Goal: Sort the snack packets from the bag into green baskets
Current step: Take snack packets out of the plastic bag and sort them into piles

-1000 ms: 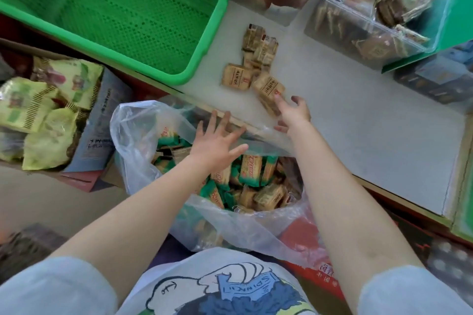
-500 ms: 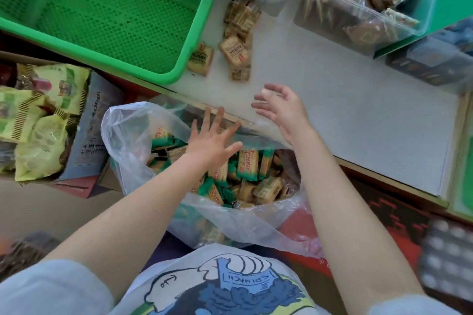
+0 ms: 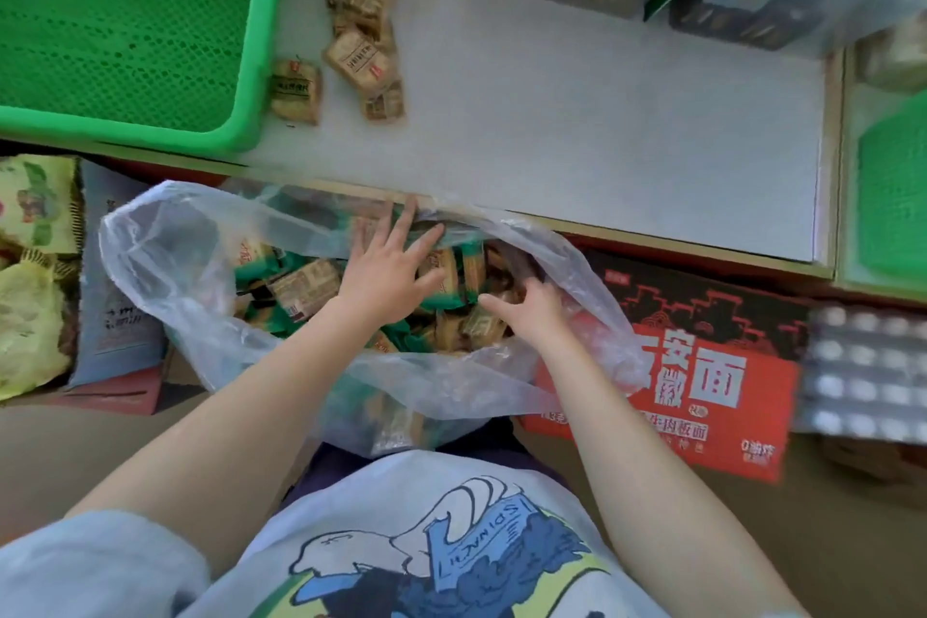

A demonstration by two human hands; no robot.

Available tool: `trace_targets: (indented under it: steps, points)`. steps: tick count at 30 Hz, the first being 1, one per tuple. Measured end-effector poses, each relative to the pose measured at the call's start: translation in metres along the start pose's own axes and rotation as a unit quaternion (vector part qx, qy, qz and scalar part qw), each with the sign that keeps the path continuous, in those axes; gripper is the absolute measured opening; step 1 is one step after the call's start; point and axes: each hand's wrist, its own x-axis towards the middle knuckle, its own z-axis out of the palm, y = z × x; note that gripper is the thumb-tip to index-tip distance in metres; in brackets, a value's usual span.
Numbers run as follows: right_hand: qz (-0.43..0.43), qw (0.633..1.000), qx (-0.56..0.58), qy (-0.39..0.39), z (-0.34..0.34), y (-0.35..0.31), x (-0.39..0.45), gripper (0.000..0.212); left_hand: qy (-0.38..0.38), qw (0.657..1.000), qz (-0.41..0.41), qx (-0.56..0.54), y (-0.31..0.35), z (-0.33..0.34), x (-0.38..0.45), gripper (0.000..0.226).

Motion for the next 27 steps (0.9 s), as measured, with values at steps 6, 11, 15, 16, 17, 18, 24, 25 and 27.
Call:
trace_targets:
  steps: [6,11,15,16,17,18,24,25,27]
  points:
    - [0.025,0.999,0.019,-0.006,0.002,0.017,0.008,0.098,0.019,0.999,0.006,0.026,-0.006,-0.004,0.000,0.068]
    - [-0.007,0.998,0.053,-0.014,-0.002,0.017,0.002,0.049,0.020,1.000,-0.001,0.010,0.002,-0.005,0.001,0.067]
    - [-0.023,0.976,0.207,-0.059,-0.030,0.014,-0.022,0.036,0.029,0.999,-0.003,-0.035,-0.002,-0.009,0.000,0.066]
    - [-0.043,0.962,0.257,-0.082,-0.041,0.009,-0.032,0.031,0.030,0.999,-0.002,-0.040,-0.004,-0.011,0.000,0.066]
    - [-0.061,0.944,0.309,-0.099,-0.054,0.003,-0.040,0.024,0.031,0.999,0.001,-0.042,-0.006,-0.012,0.000,0.066]
    - [-0.078,0.924,0.360,-0.103,-0.066,-0.005,-0.047,0.015,0.030,0.999,0.004,-0.043,-0.008,-0.013,0.000,0.066]
    - [-0.102,0.855,0.509,-0.009,-0.107,-0.062,-0.013,0.016,0.042,0.996,-0.008,-0.072,-0.005,-0.011,0.002,0.068]
    - [-0.093,0.869,0.486,0.001,-0.105,-0.072,-0.001,0.020,0.042,0.995,-0.010,-0.085,-0.005,-0.012,0.003,0.067]
    - [-0.064,0.895,0.442,0.008,-0.097,-0.089,0.022,0.031,0.042,0.994,-0.013,-0.103,-0.005,-0.014,0.003,0.067]
